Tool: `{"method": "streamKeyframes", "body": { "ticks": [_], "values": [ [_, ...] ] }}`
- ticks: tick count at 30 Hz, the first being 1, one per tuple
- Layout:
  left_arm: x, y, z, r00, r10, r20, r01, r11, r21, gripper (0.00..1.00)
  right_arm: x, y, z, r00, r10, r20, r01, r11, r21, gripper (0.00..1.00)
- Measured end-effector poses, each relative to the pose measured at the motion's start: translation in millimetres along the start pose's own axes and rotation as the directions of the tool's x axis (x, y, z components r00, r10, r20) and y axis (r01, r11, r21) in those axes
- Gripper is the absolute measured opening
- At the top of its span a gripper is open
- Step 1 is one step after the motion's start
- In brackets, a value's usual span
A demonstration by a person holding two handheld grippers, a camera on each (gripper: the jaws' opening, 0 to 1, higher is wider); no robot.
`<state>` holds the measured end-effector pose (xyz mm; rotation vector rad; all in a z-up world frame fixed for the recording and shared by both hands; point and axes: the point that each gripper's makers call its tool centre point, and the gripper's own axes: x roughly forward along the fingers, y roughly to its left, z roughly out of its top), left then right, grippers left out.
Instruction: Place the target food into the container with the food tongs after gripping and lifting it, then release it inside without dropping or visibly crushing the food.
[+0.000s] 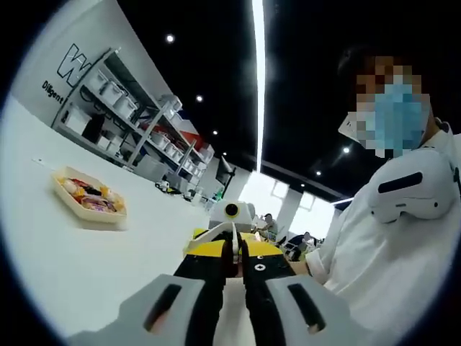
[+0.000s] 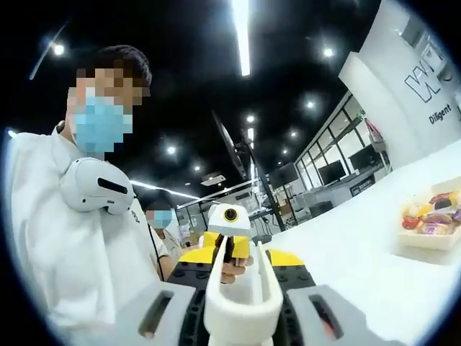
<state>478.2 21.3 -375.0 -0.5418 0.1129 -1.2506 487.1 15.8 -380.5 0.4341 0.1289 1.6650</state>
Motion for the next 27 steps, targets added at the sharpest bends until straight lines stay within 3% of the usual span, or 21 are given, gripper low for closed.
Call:
{"method": "streamKeyframes", "body": {
  "ticks": [21,27],
  "values": [
    [4.3,-2.5,-3.4,0.999,-0.033,-0.021,0.033,0.999,-0.013,0.03,5.0,2.5,-4.0,1.0,0.016,-0.016,-0.016,1.0,0.008,0.19],
    [3.1,3.1,-7.3,0.999,-0.021,-0.031,0.021,0.999,-0.027,0.02,4.0,-2.0,-8.7,0.999,-0.007,-0.05,0.007,1.0,-0.011,0.21]
  ]
}}
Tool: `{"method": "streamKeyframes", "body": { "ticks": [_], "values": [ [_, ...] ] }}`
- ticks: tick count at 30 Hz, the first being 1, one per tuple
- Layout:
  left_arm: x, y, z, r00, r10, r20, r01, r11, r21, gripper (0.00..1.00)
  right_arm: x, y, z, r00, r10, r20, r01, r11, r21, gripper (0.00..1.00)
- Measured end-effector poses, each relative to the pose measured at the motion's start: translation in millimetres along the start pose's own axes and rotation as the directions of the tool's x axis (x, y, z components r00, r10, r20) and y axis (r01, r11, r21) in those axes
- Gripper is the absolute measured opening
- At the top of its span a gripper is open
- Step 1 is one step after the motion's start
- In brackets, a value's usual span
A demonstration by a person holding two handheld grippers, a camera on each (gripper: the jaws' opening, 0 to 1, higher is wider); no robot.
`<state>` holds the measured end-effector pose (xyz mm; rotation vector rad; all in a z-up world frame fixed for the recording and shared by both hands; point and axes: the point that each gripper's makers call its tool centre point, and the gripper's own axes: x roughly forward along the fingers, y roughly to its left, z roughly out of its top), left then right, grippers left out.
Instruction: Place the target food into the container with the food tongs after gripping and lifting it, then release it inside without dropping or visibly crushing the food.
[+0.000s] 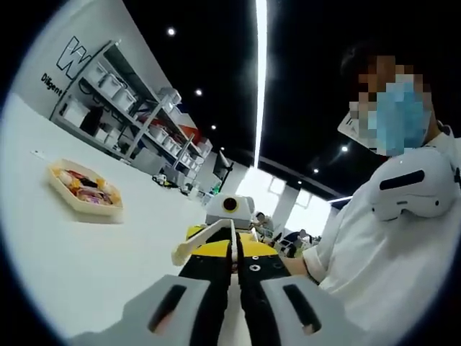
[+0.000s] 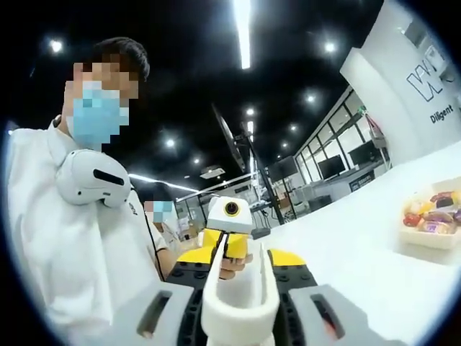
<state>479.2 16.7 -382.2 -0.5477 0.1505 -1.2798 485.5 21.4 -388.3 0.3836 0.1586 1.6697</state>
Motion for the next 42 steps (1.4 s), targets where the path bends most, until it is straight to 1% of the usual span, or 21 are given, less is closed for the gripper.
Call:
{"method": "streamKeyframes", "body": {
  "ticks": [4,7,13,21,25,27,33,42],
  "values": [
    [0.7,0.2,0.0,1.0,0.007,0.001,-0.007,1.0,0.015,0.02,-0.9,-1.1,0.1,1.0,-0.003,0.001,0.003,1.0,0.014,0.21],
    [0.5,1.4,-2.0,1.0,0.01,-0.007,-0.01,1.0,0.015,0.01,-2.3,-2.8,-3.4,1.0,-0.01,-0.028,0.01,1.0,0.004,0.21],
    [-0.1,1.3,-4.4,1.0,0.011,-0.018,-0.011,0.999,0.032,0.01,-5.2,-2.9,-6.0,0.999,-0.012,-0.048,0.012,1.0,0.006,0.2],
    [-3.4,1.6,-6.4,0.999,0.009,-0.033,-0.008,0.999,0.04,0.01,-15.6,-2.2,-8.4,0.996,-0.023,-0.089,0.021,1.0,-0.018,0.18],
    [-8.3,4.1,-3.3,0.999,0.018,-0.031,-0.016,0.999,0.048,0.01,-22.6,-5.5,-6.8,0.995,-0.036,-0.096,0.035,0.999,-0.012,0.16],
    [-10.2,5.8,-3.1,0.999,0.025,-0.035,-0.023,0.998,0.056,0.01,-26.9,-7.7,-6.5,0.993,-0.053,-0.105,0.05,0.998,-0.026,0.16],
    [-12.6,4.6,-5.0,0.999,0.02,-0.048,-0.017,0.998,0.068,0.01,-33.3,-6.6,-4.4,0.992,-0.051,-0.115,0.048,0.998,-0.031,0.16],
    [-13.5,3.2,-8.0,0.998,0.019,-0.067,-0.013,0.996,0.092,0.01,-35.9,-4.7,-5.9,0.983,-0.056,-0.174,0.041,0.995,-0.087,0.15]
  ]
}}
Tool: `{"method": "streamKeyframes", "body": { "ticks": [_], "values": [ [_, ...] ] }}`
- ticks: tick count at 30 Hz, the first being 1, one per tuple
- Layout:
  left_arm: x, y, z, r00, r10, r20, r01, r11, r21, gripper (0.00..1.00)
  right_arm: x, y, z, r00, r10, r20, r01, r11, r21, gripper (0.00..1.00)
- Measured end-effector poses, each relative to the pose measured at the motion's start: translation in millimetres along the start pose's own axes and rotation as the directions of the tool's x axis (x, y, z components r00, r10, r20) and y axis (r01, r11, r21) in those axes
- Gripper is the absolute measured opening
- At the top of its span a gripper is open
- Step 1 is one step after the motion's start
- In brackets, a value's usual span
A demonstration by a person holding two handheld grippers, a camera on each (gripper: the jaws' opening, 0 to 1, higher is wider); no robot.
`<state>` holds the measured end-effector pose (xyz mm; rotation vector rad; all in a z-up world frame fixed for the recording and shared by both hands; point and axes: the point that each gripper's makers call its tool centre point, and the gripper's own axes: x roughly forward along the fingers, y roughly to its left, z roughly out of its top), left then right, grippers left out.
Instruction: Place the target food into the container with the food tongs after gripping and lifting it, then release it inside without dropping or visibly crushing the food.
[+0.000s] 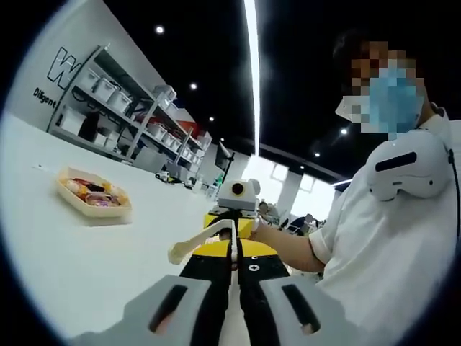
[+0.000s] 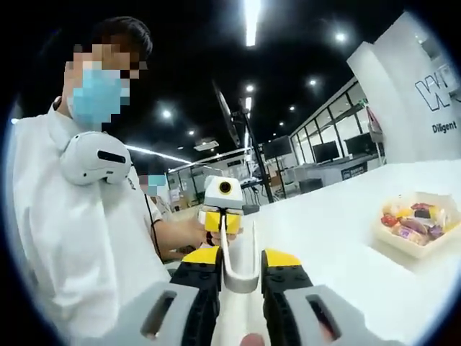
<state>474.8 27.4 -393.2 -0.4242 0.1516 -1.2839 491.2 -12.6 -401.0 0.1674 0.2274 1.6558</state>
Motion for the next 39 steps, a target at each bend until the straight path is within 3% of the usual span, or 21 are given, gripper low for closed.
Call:
{"method": "streamKeyframes", "body": {
  "ticks": [7,23,39],
  "values": [
    [-0.8,-0.1,-3.1,1.0,-0.002,-0.023,0.002,1.0,0.028,0.01,-0.6,2.0,-4.3,0.998,0.008,-0.056,-0.012,0.997,-0.07,0.13],
    [-0.7,0.3,-7.4,0.998,0.0,-0.06,0.005,0.997,0.082,0.01,-3.6,3.1,-11.5,0.993,-0.025,-0.119,0.001,0.98,-0.201,0.13],
    [-0.3,-0.5,-13.6,0.996,0.0,-0.093,0.01,0.994,0.105,0.01,-5.1,4.8,-19.7,0.987,-0.047,-0.157,0.008,0.971,-0.24,0.13]
  ]
}}
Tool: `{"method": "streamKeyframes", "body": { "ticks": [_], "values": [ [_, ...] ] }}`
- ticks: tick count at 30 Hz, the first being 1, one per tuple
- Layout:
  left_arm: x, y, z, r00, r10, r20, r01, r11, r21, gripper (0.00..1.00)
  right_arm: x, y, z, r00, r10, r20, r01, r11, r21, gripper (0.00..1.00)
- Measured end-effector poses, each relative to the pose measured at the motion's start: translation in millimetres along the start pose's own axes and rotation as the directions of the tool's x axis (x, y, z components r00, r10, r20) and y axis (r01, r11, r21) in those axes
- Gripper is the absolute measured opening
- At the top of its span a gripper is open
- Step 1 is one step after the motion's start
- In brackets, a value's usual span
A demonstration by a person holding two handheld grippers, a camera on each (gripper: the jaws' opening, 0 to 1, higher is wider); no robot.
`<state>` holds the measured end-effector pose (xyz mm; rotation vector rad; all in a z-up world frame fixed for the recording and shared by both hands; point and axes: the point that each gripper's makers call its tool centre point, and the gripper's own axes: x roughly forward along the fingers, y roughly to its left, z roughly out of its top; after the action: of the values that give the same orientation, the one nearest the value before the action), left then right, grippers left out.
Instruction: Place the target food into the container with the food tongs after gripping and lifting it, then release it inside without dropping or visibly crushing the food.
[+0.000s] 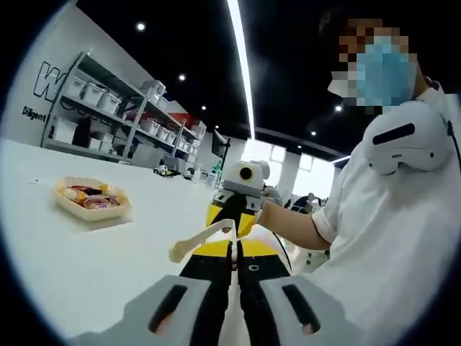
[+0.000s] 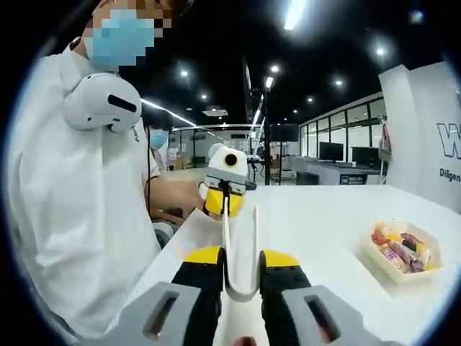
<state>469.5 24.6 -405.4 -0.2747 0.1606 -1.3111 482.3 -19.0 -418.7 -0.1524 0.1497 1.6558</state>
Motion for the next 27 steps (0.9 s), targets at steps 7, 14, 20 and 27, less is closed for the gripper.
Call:
{"method": "streamKeyframes", "body": {
  "ticks": [7,14,20,27],
  "values": [
    [1.2,-0.9,-2.6,1.0,-0.003,-0.014,0.003,1.0,0.012,0.01,-1.2,1.4,-3.6,1.0,-0.005,-0.007,0.005,1.0,-0.01,0.13],
    [2.6,-0.9,-5.8,1.0,-0.003,-0.024,0.003,1.0,0.013,0.01,-1.8,1.9,-7.2,1.0,-0.007,-0.007,0.007,1.0,-0.001,0.13],
    [3.8,-1.8,-7.6,1.0,-0.005,-0.028,0.005,1.0,0.014,0.01,-2.0,2.7,-8.8,1.0,-0.007,-0.011,0.007,1.0,-0.001,0.13],
    [4.5,-1.7,-11.3,0.999,-0.006,-0.04,0.007,1.0,0.018,0.01,-2.2,3.8,-13.4,1.0,-0.009,-0.015,0.009,1.0,0.005,0.12]
  ]
}}
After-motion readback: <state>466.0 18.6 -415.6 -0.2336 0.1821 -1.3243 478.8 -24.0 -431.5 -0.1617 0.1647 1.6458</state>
